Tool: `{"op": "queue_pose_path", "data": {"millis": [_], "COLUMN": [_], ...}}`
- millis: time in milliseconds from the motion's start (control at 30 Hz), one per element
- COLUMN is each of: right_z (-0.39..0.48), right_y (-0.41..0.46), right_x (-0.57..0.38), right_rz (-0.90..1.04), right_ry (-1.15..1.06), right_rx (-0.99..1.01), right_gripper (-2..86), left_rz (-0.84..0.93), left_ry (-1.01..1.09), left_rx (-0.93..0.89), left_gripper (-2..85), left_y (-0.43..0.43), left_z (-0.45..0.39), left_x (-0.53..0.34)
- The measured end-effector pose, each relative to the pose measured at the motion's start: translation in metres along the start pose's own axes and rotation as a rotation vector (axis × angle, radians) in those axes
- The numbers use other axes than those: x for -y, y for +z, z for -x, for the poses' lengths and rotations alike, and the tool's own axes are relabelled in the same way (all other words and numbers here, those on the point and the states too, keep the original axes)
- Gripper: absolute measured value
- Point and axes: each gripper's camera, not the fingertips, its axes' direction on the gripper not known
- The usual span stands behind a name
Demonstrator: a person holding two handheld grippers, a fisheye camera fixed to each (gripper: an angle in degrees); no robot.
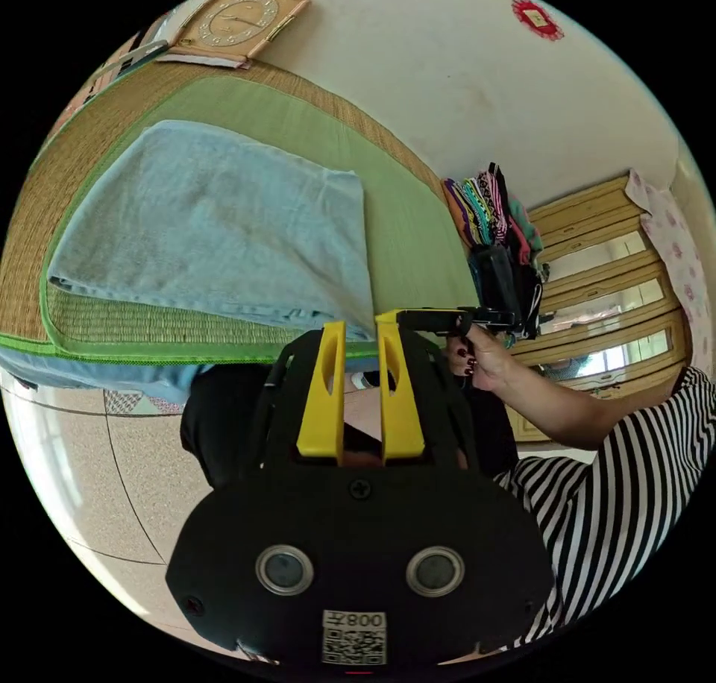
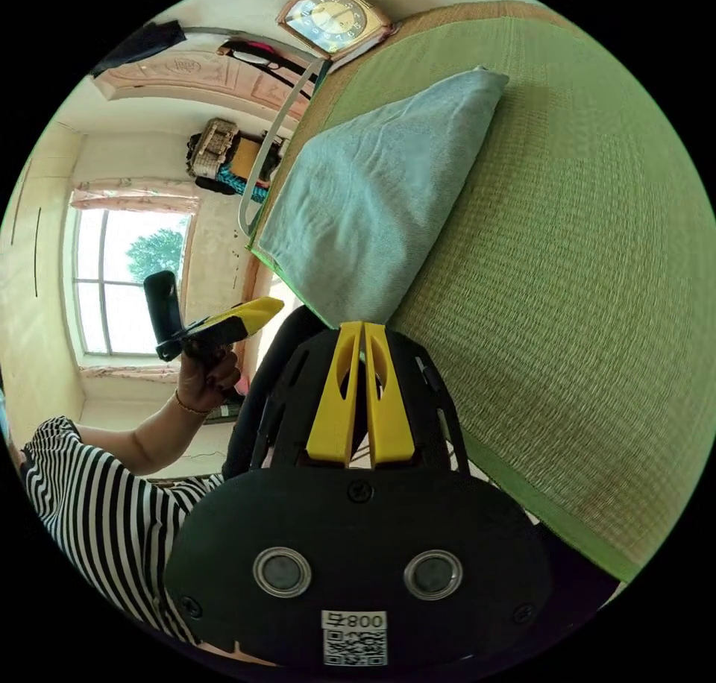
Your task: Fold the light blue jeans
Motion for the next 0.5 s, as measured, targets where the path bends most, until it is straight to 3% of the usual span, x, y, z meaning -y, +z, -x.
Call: {"op": "queue_pose_path", "data": {"millis": [133,500], "right_z": [-0.020,-0.042], "right_y": [-0.025,-0.042], "right_x": [-0.012,-0.027], "right_rz": [-0.048,-0.060], "right_ry": [0.086,0.223], "right_rx": [0.127,0.292], "right_gripper": [6.5,9.6], "left_rz": [0.111,0.101], "left_ry": [-0.065,-0.145], "left_rx": [-0.056,-0.105], "left_gripper": [8.8,2.1], "left_y": [0.037,0.045], "left_z": [0.012,0.045], "left_x": [0.012,0.017]}}
